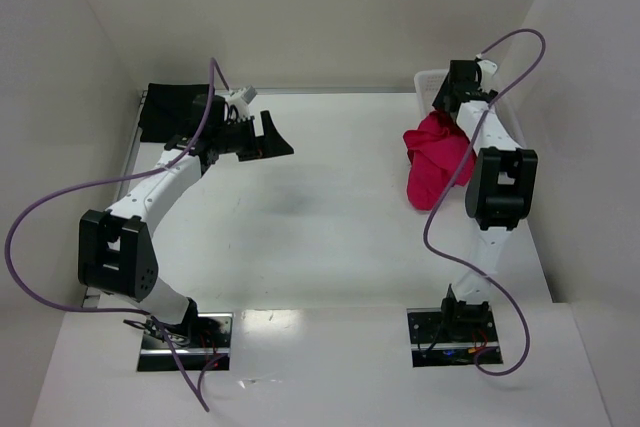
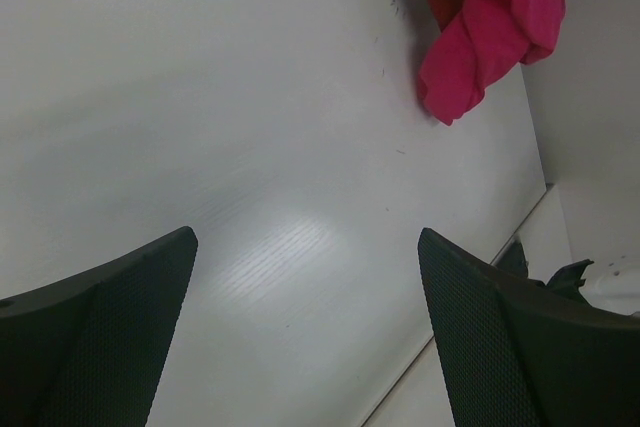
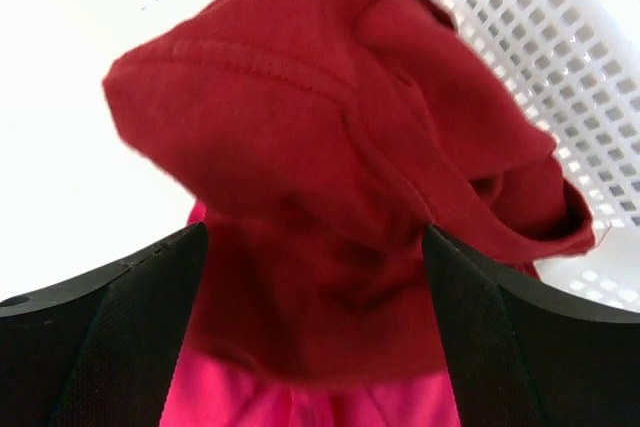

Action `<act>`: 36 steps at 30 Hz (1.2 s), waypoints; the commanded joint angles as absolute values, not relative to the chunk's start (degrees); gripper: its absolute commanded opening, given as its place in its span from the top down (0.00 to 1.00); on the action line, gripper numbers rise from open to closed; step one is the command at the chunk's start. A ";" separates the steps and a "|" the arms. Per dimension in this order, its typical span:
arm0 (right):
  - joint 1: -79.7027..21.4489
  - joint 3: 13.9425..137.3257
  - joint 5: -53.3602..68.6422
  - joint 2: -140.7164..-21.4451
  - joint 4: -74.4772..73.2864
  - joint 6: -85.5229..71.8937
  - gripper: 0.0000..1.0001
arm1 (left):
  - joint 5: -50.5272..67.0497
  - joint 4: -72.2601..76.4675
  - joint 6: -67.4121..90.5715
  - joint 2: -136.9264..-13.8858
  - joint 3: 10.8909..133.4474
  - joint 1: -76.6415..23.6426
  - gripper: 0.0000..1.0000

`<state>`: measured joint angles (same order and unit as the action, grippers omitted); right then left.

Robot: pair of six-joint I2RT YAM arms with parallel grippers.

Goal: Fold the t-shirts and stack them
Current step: Grab crumpled tshirt from bin with the right arm

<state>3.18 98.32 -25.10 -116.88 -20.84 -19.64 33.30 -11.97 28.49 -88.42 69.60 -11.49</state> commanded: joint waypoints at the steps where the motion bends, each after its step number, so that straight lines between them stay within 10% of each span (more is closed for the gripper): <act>1: 2.81 103.10 -33.39 -118.83 -20.74 -19.78 0.05 | 33.75 -12.13 26.98 -88.68 70.58 -11.34 0.01; 9: 3.34 105.81 -36.83 -123.65 -21.26 -18.72 0.11 | 33.75 -12.66 26.46 -91.23 72.86 -11.34 0.01; 13: 3.34 107.04 -37.52 -124.98 -21.27 -19.25 0.59 | 33.75 -13.18 26.46 -91.85 73.39 -11.34 0.01; 19: 3.87 110.74 -38.32 -126.30 -23.46 -19.95 1.00 | 33.75 -13.80 26.46 -92.37 73.39 -11.34 0.01; 36: -7.82 108.19 -45.97 -89.30 -18.46 -15.82 1.00 | 38.32 -6.94 28.21 -89.65 69.35 -11.34 0.01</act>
